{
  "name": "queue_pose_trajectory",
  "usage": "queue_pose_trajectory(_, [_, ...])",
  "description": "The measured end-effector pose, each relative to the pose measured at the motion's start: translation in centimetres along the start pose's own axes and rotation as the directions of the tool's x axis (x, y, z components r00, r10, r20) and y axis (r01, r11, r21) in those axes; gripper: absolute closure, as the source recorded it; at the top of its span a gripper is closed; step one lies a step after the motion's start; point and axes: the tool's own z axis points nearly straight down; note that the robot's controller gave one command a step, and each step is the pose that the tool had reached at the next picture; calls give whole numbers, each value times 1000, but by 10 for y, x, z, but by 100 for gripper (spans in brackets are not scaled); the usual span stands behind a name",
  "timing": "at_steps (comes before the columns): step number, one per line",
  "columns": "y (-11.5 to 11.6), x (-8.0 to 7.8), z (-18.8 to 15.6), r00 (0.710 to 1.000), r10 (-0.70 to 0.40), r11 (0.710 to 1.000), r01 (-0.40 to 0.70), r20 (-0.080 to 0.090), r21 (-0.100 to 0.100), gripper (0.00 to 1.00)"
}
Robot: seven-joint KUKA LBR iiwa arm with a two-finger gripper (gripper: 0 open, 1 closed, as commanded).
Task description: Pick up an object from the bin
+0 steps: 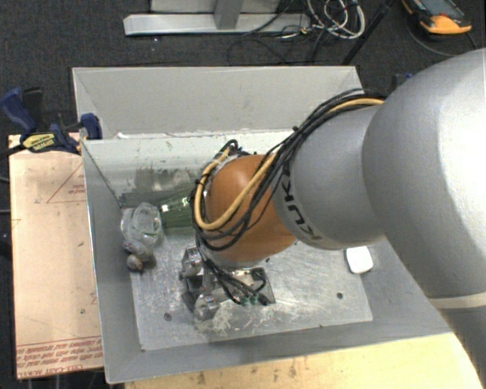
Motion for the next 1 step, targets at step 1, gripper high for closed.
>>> queue_pose_trajectory(1, [-7,3,-37,999,5,1000,-5,-35,16,100])
